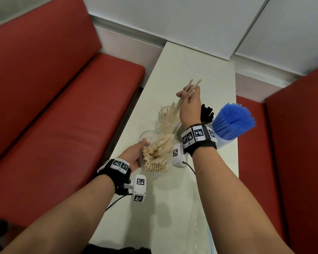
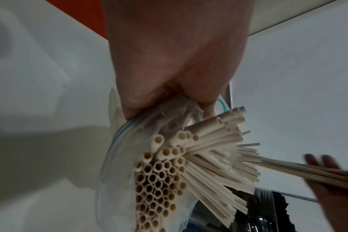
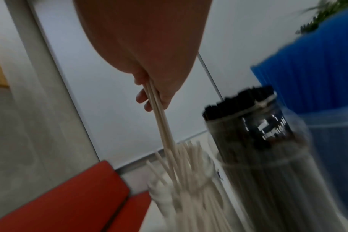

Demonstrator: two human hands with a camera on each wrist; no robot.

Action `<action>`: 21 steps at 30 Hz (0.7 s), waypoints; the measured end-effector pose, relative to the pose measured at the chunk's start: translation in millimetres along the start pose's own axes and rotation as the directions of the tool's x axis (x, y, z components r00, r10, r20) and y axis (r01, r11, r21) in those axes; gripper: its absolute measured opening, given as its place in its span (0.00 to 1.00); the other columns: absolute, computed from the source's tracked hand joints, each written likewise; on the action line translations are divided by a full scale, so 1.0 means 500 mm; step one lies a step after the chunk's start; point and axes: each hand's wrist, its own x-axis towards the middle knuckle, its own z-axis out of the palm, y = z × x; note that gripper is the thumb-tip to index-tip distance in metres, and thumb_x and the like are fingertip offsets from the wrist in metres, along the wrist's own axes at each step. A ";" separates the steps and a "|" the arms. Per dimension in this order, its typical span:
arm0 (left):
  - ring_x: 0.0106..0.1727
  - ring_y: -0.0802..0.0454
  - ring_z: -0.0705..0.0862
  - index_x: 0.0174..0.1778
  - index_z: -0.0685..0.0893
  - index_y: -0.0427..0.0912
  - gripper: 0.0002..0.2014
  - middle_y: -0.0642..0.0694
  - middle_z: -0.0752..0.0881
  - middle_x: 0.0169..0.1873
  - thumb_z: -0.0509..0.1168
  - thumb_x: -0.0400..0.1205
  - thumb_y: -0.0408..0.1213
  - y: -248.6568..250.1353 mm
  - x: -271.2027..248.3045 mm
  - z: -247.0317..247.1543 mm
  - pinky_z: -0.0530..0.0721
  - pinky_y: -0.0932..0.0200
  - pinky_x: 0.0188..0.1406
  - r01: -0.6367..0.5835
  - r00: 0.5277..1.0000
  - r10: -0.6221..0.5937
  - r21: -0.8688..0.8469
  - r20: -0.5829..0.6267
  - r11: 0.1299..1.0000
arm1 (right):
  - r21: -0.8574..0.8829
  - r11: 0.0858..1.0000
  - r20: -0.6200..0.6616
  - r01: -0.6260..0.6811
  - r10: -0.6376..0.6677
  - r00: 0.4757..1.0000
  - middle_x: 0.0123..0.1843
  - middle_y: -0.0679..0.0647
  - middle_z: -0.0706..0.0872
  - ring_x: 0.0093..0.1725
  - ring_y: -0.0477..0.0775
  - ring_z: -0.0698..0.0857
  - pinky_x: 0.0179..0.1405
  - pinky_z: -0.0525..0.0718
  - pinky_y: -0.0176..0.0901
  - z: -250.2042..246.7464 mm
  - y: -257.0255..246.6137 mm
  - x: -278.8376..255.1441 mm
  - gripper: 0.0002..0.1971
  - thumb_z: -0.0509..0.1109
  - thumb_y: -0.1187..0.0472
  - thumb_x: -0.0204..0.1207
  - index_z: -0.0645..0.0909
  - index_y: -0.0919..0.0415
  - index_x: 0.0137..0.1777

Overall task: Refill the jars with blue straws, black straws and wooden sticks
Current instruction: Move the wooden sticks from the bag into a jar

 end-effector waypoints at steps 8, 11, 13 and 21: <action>0.74 0.35 0.82 0.78 0.77 0.33 0.28 0.32 0.83 0.72 0.58 0.91 0.53 -0.001 0.012 0.001 0.77 0.38 0.78 0.014 1.000 -0.014 0.027 0.004 1.000 | -0.109 0.978 -0.003 -0.178 0.178 0.984 0.47 0.47 0.83 0.44 0.45 0.83 0.43 0.80 0.33 0.023 0.091 0.010 0.10 0.67 0.69 0.82 0.77 0.57 0.59; 0.65 0.40 0.84 0.70 0.80 0.40 0.21 0.34 0.85 0.68 0.58 0.91 0.53 0.005 0.014 0.002 0.78 0.42 0.73 0.008 1.000 -0.009 0.056 0.010 0.998 | -0.132 0.986 0.022 -0.103 0.107 0.994 0.56 0.52 0.88 0.56 0.49 0.87 0.56 0.84 0.39 0.023 0.090 -0.002 0.14 0.64 0.71 0.82 0.81 0.55 0.62; 0.64 0.42 0.84 0.71 0.79 0.41 0.21 0.35 0.85 0.67 0.58 0.91 0.53 0.009 0.017 0.003 0.81 0.45 0.69 0.010 1.000 -0.010 0.072 0.003 0.997 | -0.283 0.959 0.134 -0.021 0.061 0.989 0.69 0.56 0.86 0.68 0.55 0.83 0.70 0.80 0.49 0.027 0.098 -0.015 0.16 0.61 0.67 0.86 0.80 0.58 0.71; 0.65 0.39 0.85 0.68 0.81 0.40 0.21 0.34 0.85 0.67 0.56 0.92 0.53 0.013 0.023 0.001 0.78 0.41 0.74 0.026 1.000 -0.027 0.109 0.009 0.994 | -0.522 0.801 0.444 0.291 -0.036 0.895 0.89 0.61 0.61 0.90 0.63 0.47 0.87 0.44 0.59 0.031 0.133 -0.038 0.24 0.58 0.65 0.89 0.68 0.58 0.84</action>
